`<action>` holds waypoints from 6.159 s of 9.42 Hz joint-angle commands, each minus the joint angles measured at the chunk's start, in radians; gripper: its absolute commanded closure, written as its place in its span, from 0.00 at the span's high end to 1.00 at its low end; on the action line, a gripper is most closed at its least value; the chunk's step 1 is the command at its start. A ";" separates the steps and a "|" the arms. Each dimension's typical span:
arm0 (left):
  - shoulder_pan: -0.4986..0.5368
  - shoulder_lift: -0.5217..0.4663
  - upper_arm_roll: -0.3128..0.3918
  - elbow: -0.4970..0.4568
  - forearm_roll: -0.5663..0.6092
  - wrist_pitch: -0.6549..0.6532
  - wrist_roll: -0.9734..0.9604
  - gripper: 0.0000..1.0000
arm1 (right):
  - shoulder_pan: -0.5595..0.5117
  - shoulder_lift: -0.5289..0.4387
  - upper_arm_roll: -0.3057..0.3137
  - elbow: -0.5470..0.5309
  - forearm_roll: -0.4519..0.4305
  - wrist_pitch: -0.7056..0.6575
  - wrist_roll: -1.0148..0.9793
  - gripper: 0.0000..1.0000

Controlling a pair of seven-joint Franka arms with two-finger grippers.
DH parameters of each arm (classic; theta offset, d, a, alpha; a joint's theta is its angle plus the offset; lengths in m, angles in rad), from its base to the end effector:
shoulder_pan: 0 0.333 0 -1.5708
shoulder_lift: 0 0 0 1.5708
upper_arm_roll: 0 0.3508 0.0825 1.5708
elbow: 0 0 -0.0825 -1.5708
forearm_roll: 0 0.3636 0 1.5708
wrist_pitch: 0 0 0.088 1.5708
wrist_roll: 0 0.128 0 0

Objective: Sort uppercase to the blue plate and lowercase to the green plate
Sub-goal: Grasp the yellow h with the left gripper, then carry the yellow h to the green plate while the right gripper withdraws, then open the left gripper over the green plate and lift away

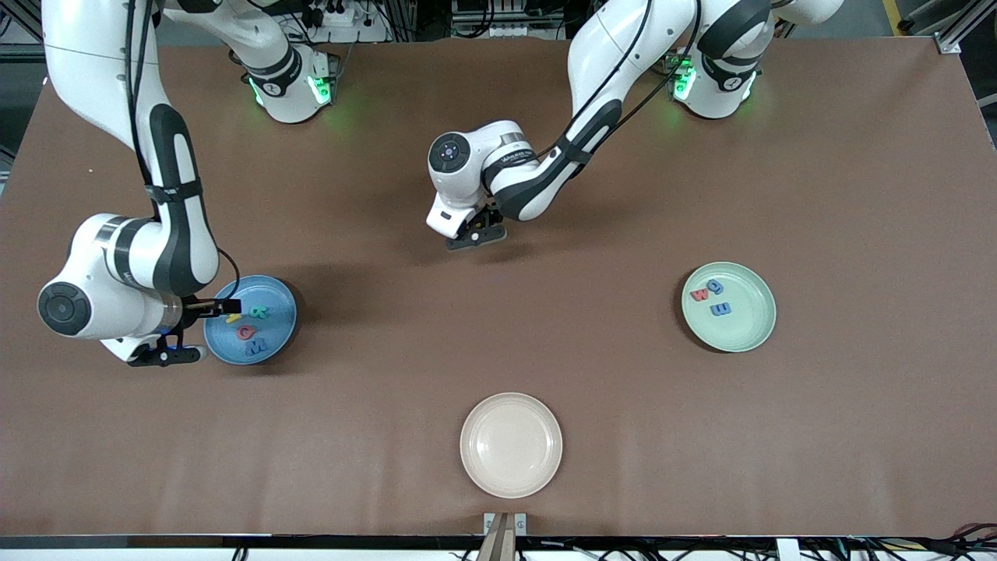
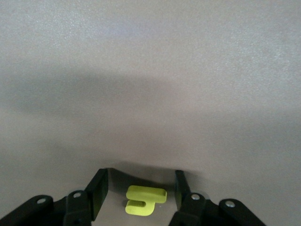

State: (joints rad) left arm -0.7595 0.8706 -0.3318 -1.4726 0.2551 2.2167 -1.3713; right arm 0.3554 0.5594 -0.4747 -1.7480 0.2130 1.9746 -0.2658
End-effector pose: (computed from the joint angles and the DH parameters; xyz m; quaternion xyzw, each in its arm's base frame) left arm 0.3793 -0.6079 0.1858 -0.9929 -0.1091 0.0401 0.0248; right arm 0.6260 -0.0288 0.2842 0.9903 0.0325 -0.1348 0.0086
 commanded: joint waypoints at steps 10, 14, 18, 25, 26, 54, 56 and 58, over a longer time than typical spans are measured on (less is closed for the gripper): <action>0.011 0.015 -0.041 0.021 0.032 -0.019 -0.009 0.60 | -0.001 -0.018 0.004 -0.015 0.009 -0.003 0.000 1.00; 0.011 0.019 -0.033 0.021 0.035 -0.019 -0.008 0.50 | 0.000 -0.018 0.004 -0.015 0.009 -0.003 0.000 1.00; 0.011 0.019 -0.035 0.021 0.035 -0.019 -0.009 0.33 | 0.002 -0.018 0.004 -0.015 0.009 -0.003 0.000 1.00; 0.054 -0.024 -0.033 0.020 0.016 -0.034 0.021 0.08 | 0.023 -0.044 0.002 -0.010 0.006 0.007 -0.001 1.00; 0.075 -0.034 -0.029 0.020 0.006 -0.035 0.058 0.06 | 0.025 -0.073 0.001 -0.011 0.002 0.030 -0.003 1.00; 0.409 -0.574 0.634 -0.657 -0.229 0.183 1.632 1.00 | -0.339 -0.575 0.459 0.220 -0.231 -0.318 0.313 1.00; 0.451 -0.663 0.631 -0.585 -0.231 0.067 1.579 1.00 | -0.345 -0.581 0.455 0.238 -0.225 -0.409 0.313 1.00; 0.468 -0.694 0.622 -0.380 -0.243 -0.175 1.496 1.00 | -0.354 -0.576 0.453 0.263 -0.227 -0.461 0.300 1.00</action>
State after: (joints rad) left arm -0.3022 0.1944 0.3057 -1.9824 0.0391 2.1892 0.1794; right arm 0.0120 -0.0263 -0.0236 -1.5192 -0.0080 1.5476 0.0290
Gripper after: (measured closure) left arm 0.000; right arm 0.000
